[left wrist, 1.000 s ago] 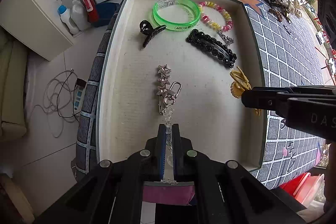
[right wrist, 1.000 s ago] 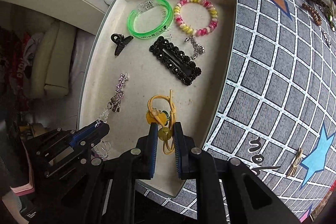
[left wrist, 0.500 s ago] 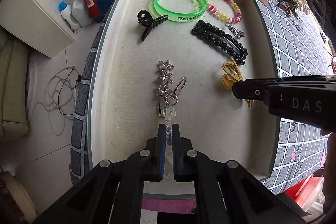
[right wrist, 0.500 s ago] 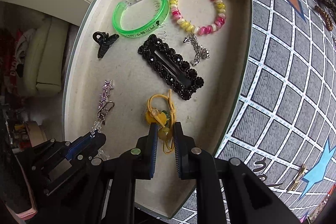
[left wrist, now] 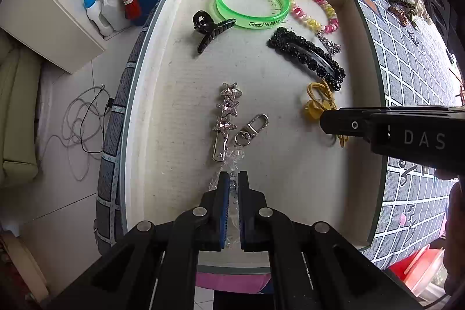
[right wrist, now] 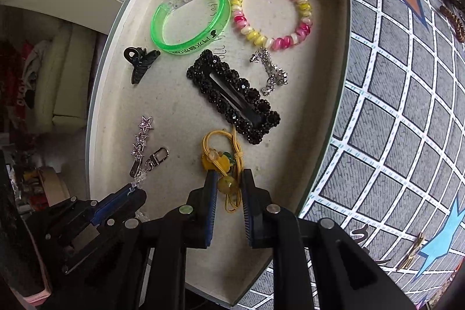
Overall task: Organize jewelry
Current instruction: 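Carry the yellow hair tie and crystal chain into the white tray while both tools release them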
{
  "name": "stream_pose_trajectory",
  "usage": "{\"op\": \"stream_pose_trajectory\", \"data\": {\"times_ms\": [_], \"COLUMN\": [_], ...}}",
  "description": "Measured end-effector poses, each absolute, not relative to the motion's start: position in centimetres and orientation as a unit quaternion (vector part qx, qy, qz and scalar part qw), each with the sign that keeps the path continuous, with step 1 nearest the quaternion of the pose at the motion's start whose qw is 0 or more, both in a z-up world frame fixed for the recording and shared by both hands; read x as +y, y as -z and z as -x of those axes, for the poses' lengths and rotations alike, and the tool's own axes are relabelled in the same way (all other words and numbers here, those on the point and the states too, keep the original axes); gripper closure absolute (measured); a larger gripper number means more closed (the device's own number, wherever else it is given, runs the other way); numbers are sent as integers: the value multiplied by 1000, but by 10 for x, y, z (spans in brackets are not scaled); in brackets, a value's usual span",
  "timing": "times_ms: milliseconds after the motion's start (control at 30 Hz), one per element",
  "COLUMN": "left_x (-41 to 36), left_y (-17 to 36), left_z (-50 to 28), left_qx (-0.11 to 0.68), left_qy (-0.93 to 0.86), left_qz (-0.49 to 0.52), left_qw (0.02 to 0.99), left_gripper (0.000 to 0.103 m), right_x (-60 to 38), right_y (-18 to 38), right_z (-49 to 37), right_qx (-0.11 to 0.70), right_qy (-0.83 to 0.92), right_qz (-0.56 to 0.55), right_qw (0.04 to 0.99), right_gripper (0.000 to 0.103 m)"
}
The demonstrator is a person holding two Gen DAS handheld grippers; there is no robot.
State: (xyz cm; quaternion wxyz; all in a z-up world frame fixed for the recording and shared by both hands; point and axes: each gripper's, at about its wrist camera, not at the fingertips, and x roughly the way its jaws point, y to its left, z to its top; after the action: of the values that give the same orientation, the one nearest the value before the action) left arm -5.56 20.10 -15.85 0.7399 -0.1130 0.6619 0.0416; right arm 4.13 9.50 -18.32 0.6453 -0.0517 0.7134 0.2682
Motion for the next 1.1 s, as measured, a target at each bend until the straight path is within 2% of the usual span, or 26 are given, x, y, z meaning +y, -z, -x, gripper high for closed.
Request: {"op": "stream_pose_trajectory", "data": {"times_ms": [100, 167, 200, 500, 700, 767, 900, 1033, 1100], "left_x": [204, 205, 206, 206, 215, 216, 215, 214, 209], "left_y": [156, 155, 155, 152, 142, 140, 133, 125, 121], "left_z": [57, 59, 60, 61, 62, 62, 59, 56, 52], "left_qx": [661, 659, 659, 659, 649, 648, 647, 644, 642], "left_qy": [-43, -42, -41, -39, -43, -43, -45, -39, -36], "left_qz": [118, 126, 127, 124, 135, 132, 123, 116, 108], "left_qw": [740, 741, 741, 741, 747, 748, 751, 755, 759], "left_gripper": [91, 91, 91, 91, 91, 91, 91, 91, 91], "right_x": [92, 91, 90, 83, 74, 71, 57, 25, 2], "right_y": [181, 179, 178, 177, 153, 141, 120, 100, 95], "right_z": [-42, -43, -44, -46, -52, -55, -59, -62, -64], "right_qx": [712, 712, 711, 713, 698, 689, 670, 653, 651], "right_qy": [-271, -272, -272, -269, -289, -295, -301, -290, -274], "right_qz": [48, 47, 47, 40, 12, 6, -7, -11, -23], "right_qw": [646, 646, 647, 646, 655, 662, 678, 699, 708], "right_gripper": [74, 60, 58, 58, 57, 51, 49, 41, 41]}}
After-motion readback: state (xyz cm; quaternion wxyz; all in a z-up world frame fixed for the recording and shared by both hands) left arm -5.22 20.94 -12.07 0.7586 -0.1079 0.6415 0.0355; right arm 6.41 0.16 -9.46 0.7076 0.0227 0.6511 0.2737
